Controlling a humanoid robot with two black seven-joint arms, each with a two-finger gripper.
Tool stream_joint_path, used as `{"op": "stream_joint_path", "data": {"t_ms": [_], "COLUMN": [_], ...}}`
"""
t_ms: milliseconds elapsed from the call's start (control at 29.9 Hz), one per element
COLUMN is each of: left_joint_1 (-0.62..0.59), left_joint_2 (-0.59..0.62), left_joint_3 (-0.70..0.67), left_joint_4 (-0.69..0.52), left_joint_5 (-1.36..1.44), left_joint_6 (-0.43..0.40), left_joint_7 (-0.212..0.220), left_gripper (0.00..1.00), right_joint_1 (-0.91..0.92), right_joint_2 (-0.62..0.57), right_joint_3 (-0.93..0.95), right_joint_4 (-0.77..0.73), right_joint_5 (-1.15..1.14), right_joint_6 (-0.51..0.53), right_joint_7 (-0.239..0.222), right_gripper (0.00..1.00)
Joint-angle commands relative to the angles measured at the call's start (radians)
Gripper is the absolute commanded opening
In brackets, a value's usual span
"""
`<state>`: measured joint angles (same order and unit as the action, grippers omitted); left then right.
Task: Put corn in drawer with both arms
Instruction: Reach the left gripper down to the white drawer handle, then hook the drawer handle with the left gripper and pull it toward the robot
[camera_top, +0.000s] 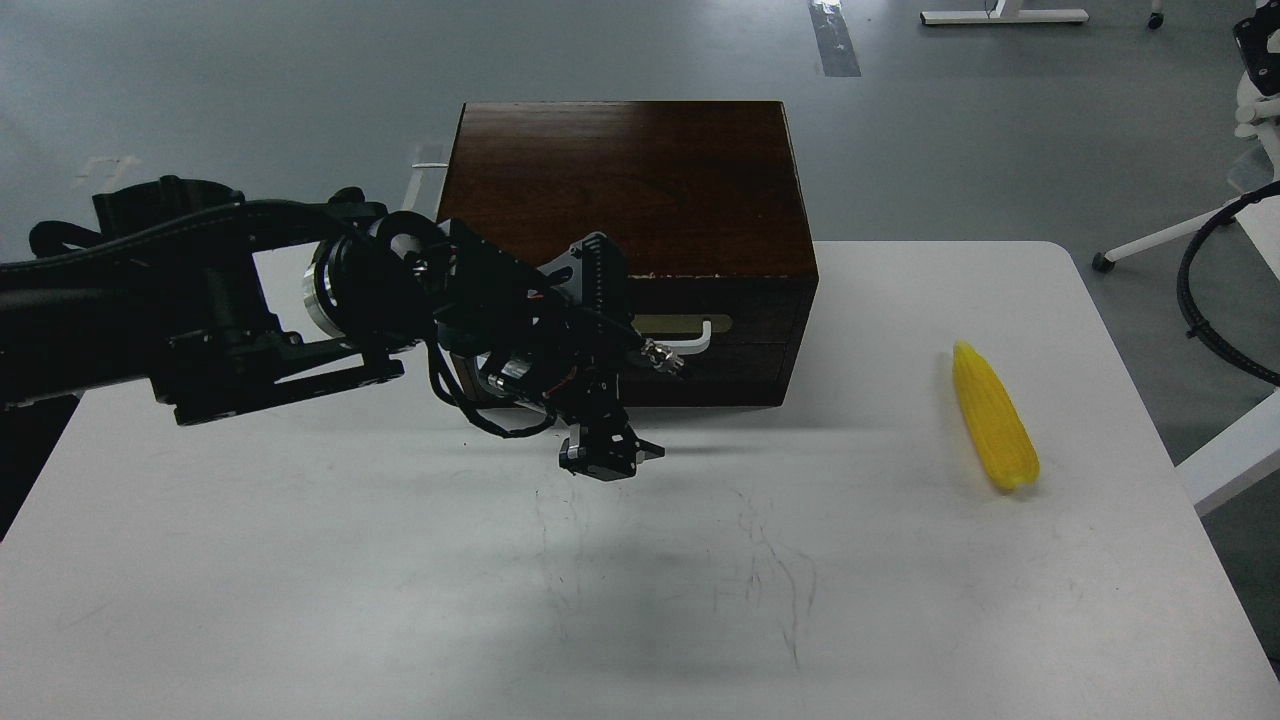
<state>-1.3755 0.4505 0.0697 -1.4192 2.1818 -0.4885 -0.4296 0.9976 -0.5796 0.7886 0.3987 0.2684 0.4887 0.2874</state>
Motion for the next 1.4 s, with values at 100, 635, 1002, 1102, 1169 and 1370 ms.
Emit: {"op": "stream_joint_path", "data": {"t_ms": [100, 635, 1002, 1102, 1169, 1370], "left_joint_1": [0.009, 0.030, 0.032, 0.045, 0.053, 0.053], "left_joint_2": [-0.001, 0.005, 0.033, 0.031, 0.030, 0.024], "left_joint_3": [-0.001, -0.002, -0.001, -0.001, -0.001, 0.001], "left_joint_4": [0.049, 0.108, 0.101, 0.101, 0.100, 0.100], "left_joint_5": [0.000, 0.000, 0.000, 0.000, 0.000, 0.000], "left_joint_6": [0.000, 0.008, 0.011, 0.011, 0.011, 0.010], "left_joint_7": [0.003, 0.005, 0.003, 0.003, 0.003, 0.005], "left_gripper": [0.88, 0.88, 0.88, 0.88, 0.88, 0.88], "right_joint_1": [-0.001, -0.002, -0.001, -0.001, -0.001, -0.001], "right_joint_2": [0.001, 0.001, 0.001, 0.001, 0.001, 0.000], "right_joint_3": [0.001, -0.002, -0.008, -0.008, -0.008, -0.008], "right_joint_4": [0.002, 0.002, 0.002, 0.002, 0.002, 0.000], "right_joint_5": [0.000, -0.001, -0.001, -0.001, -0.001, -0.001], "right_joint_6": [0.000, 0.000, 0.000, 0.000, 0.000, 0.000], "right_joint_7": [0.001, 0.003, 0.003, 0.003, 0.003, 0.003], "right_gripper": [1.00, 1.00, 1.00, 1.00, 1.00, 1.00]}}
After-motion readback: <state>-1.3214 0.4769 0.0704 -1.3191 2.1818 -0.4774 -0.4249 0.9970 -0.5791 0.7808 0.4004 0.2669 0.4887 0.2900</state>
